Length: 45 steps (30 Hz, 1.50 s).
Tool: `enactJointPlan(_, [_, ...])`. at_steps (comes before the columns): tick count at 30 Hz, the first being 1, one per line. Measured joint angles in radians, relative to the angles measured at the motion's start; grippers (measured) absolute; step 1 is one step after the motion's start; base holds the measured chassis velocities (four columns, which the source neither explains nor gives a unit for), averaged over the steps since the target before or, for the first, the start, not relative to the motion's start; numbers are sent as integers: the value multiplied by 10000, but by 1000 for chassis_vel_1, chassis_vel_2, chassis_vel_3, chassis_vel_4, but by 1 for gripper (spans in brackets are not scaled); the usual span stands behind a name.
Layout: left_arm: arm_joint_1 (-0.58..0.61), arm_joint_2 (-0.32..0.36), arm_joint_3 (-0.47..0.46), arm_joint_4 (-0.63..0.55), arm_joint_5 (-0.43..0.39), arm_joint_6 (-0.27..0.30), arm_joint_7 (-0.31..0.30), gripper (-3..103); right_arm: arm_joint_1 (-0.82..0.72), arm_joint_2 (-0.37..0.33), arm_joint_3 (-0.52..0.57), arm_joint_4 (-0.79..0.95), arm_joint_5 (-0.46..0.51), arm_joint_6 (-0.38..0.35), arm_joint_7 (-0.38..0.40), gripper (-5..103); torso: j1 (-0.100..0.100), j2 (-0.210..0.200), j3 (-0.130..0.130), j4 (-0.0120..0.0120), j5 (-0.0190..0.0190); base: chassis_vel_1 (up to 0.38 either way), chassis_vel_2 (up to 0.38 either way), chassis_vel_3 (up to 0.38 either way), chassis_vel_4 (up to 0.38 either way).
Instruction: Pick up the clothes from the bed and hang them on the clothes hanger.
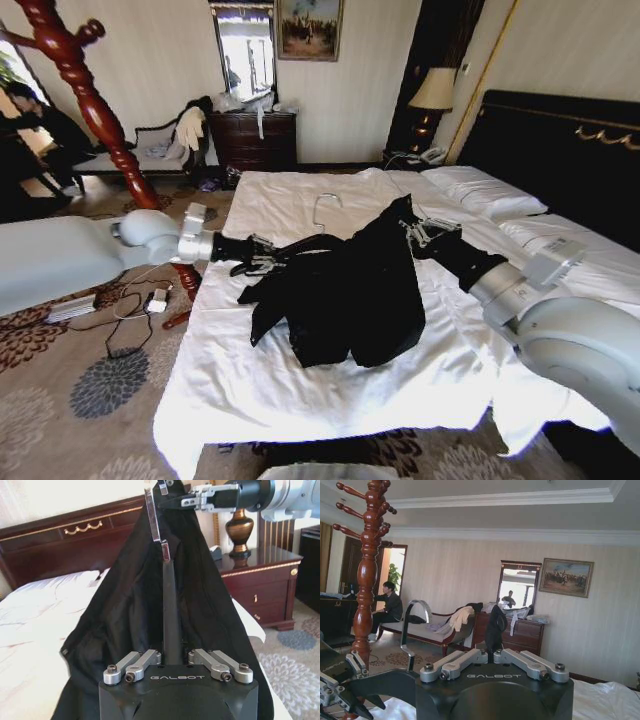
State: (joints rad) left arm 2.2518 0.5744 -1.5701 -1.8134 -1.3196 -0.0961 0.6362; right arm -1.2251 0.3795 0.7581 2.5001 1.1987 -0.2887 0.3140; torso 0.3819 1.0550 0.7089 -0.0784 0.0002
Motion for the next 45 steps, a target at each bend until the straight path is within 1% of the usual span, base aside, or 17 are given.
enactJointPlan(5, [355,226,-384,-145,-302,92,-332,17,-120,62,91,0,-22,-39,21,0,0,0,0,5,0,0,0,0,0])
enactJointPlan(6, [452,284,-509,-217,-456,121,-440,17,-137,65,123,0,-22,-49,27,0,0,0,0,8,0,0,0,0,0])
enactJointPlan(10, [1042,443,-1082,-544,-1020,284,-861,17,-107,-3,167,0,-53,-56,29,0,-1,1,-1,5,1,0,0,0,0])
enactJointPlan(11, [1042,443,-1082,-544,-1020,284,-861,17,-107,-3,167,0,-53,-56,29,0,-1,1,-1,5,1,0,0,0,0])
enactJointPlan(14, [1812,655,-1677,-461,-1047,317,-1269,17,-58,-100,202,-1,107,-65,75,0,-1,1,0,7,-5,0,0,0,0])
enactJointPlan(15, [1812,655,-1677,-461,-1047,317,-1269,17,-58,-100,202,-1,107,-65,75,0,-1,1,0,7,-5,0,0,0,0])
enactJointPlan(19, [2831,1264,-2548,30,-1079,342,-1761,17,-62,-171,325,-1,303,-103,214,0,-1,1,0,5,-1,0,0,0,0])
enactJointPlan(21, [2972,1402,-2690,120,-1099,346,-1847,17,-79,-175,352,-1,330,-108,232,0,-1,1,0,5,-1,0,0,0,0])
enactJointPlan(25, [3588,2209,-3299,645,-1209,359,-2311,17,-246,-34,402,-3,415,-137,312,0,0,1,0,5,1,0,0,0,0])
enactJointPlan(26, [3588,2209,-3299,645,-1209,359,-2311,17,-246,-34,402,-3,415,-137,312,0,0,1,0,5,1,0,0,0,0])
enactJointPlan(28, [3817,2651,-3544,905,-1328,392,-2539,17,-319,107,400,-3,421,-156,343,0,0,0,0,3,1,0,0,0,0])
enactJointPlan(29, [3817,2651,-3544,905,-1328,392,-2539,17,-319,107,400,-3,421,-156,343,0,0,0,0,3,1,0,0,0,0])
enactJointPlan(33, [4131,3305,-3915,1539,-1335,430,-3023,17,-316,177,384,-4,552,-177,373,0,0,1,0,5,-1,0,0,0,0])
enactJointPlan(34, [4131,3305,-3915,1539,-1335,430,-3023,17,-316,177,384,-4,552,-177,373,0,0,1,0,5,-1,0,0,0,0])
enactJointPlan(37, [4340,3697,-4269,1984,-1357,461,-3526,17,-289,172,386,-3,581,-176,371,0,1,0,1,5,-1,0,0,0,0])
enactJointPlan(42, [4403,3833,-4417,2108,-1465,482,-3691,17,-406,266,335,0,432,-189,371,0,0,1,0,4,-2,0,0,0,0])
enactJointPlan(45, [4391,3657,-4336,1724,-1476,498,-3695,17,-490,437,171,1,108,-222,387,0,0,1,0,5,-1,0,0,0,0])
